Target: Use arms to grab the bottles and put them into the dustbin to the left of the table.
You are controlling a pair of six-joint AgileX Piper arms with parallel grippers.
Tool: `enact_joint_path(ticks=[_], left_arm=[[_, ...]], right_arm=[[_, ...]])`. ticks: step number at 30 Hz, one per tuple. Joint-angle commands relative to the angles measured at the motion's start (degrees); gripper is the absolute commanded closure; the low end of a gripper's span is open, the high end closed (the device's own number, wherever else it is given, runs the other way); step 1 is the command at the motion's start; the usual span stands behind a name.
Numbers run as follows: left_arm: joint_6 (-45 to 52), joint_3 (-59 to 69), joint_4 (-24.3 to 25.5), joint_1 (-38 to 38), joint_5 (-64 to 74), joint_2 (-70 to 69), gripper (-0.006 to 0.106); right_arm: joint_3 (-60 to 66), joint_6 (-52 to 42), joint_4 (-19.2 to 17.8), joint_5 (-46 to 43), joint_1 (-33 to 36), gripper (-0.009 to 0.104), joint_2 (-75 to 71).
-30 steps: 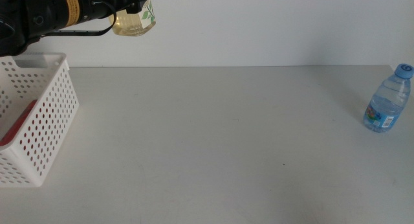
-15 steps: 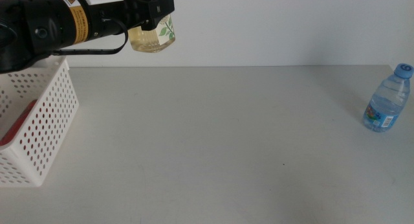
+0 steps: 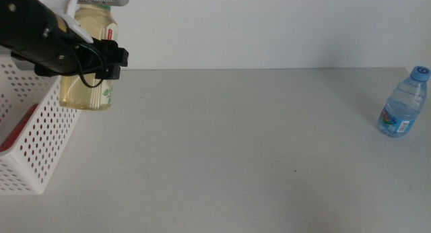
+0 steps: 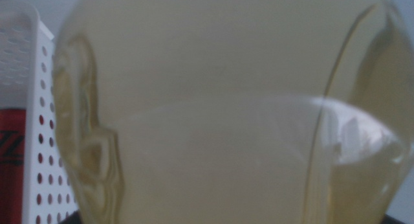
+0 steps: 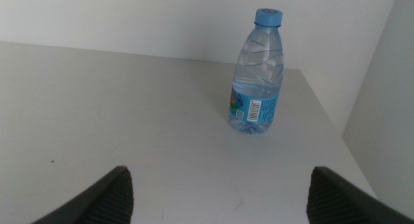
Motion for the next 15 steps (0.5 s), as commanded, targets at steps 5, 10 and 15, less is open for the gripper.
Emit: enact_joint_path(ticks=[5, 10, 15], left_arm=[[6.4, -8.9, -4.4, 9.7, 6.8, -3.0, 0.102], [15.1, -13.1, -10.6, 18.8, 16.3, -1.7, 0.102], [19.8, -16.3, -15.9, 26.7, 19.5, 1.4, 0.102]], right_arm=[[-0.5, -0.3, -0.7, -4.2, -0.3, 0.001, -1.2], [-0.5, -0.3, -0.7, -4.2, -0.3, 0.001, -1.2], [-0.5, -0.3, -0.7, -4.2, -0.3, 0.001, -1.2]])
